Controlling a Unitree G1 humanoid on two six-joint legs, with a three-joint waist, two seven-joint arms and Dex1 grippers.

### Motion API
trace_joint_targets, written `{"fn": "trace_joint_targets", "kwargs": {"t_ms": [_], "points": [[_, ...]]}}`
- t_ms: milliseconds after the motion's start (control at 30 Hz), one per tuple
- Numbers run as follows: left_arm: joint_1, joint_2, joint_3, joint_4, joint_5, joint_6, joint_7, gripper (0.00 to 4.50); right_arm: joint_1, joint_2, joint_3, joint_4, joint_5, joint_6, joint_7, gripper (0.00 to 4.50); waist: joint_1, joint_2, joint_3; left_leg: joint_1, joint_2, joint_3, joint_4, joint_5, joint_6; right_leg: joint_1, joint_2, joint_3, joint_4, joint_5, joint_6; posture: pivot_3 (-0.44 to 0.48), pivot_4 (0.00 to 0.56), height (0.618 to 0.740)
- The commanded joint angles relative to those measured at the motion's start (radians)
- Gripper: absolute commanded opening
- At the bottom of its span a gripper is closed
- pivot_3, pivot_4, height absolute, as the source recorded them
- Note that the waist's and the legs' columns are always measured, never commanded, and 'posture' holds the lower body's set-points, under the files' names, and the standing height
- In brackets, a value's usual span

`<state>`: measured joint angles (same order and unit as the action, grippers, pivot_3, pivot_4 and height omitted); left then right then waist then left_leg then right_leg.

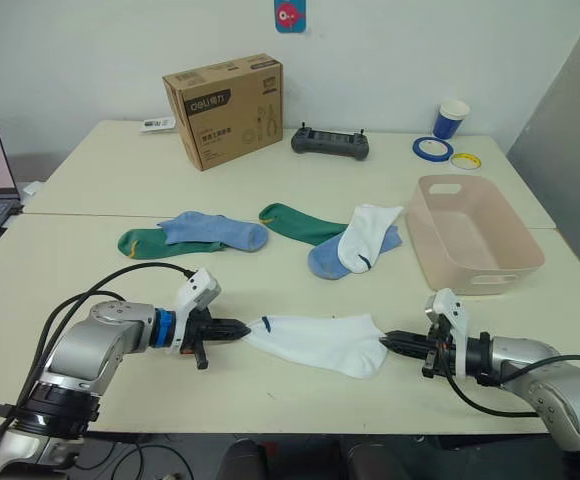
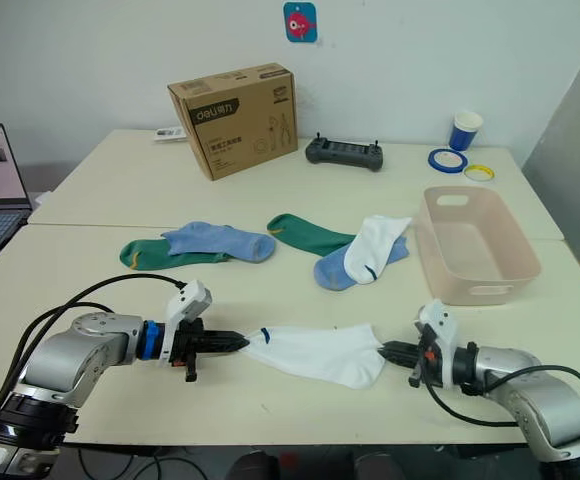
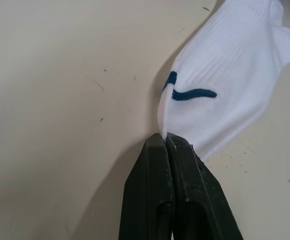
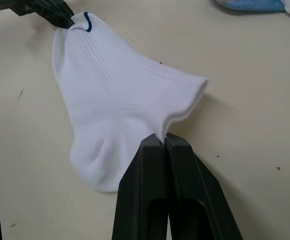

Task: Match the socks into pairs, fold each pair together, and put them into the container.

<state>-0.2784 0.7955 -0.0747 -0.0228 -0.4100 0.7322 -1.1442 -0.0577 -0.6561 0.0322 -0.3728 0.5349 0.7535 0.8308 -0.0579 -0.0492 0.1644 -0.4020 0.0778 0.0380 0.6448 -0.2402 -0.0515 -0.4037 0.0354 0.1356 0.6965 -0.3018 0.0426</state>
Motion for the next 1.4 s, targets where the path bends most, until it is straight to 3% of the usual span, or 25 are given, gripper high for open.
{"fn": "trace_joint_targets", "kwargs": {"t_ms": [33,600,1133,1167,1267,1400], "points": [[0.014,0.024,0.037,-0.012,-0.007,0.005,0.015,0.00,-0.028,0.029,0.013,-0.024,0.034,0.032,-0.015,0.01,0.000,0.000,0.000,0.000,0.000,0.000,0.000,0.000,0.000,0.000,0.000,0.000,0.000,0.000,0.000,0.000,0.150,0.740],[0.042,0.067,0.084,-0.060,-0.053,0.065,0.043,0.00,-0.052,0.029,0.053,-0.003,-0.003,0.021,-0.007,0.01,-0.001,0.001,0.001,-0.002,0.001,-0.005,0.000,0.000,0.000,0.000,0.000,-0.007,0.000,-0.002,-0.003,0.000,0.150,0.740],[0.066,0.046,0.067,-0.094,-0.058,0.074,0.069,0.00,-0.054,0.008,0.057,0.014,-0.020,0.014,-0.011,0.01,0.000,0.001,0.001,-0.003,0.001,-0.006,0.000,0.000,0.000,0.000,0.000,-0.008,0.000,-0.002,-0.004,0.000,0.150,0.740],[0.068,0.047,0.067,-0.096,-0.060,0.073,0.069,0.00,-0.054,0.007,0.056,0.016,-0.024,0.009,-0.011,0.23,0.000,0.001,0.001,-0.003,0.001,-0.006,0.000,0.000,0.000,0.000,0.000,-0.008,0.000,-0.002,-0.004,0.000,0.150,0.740],[0.073,0.045,0.078,-0.094,-0.063,0.054,0.067,0.61,-0.054,0.001,0.031,0.011,-0.011,0.013,-0.004,1.00,0.000,0.001,0.001,-0.003,0.001,-0.006,0.000,0.000,0.000,0.000,0.000,-0.009,0.000,-0.002,-0.004,0.000,0.150,0.740],[0.057,0.063,0.099,-0.057,-0.059,0.027,0.057,1.87,-0.048,-0.024,-0.005,-0.018,0.013,0.015,0.013,2.46,0.000,0.001,0.001,-0.003,0.001,-0.006,0.000,0.000,0.000,0.000,0.000,-0.009,0.000,-0.002,-0.004,0.000,0.150,0.740]]}}
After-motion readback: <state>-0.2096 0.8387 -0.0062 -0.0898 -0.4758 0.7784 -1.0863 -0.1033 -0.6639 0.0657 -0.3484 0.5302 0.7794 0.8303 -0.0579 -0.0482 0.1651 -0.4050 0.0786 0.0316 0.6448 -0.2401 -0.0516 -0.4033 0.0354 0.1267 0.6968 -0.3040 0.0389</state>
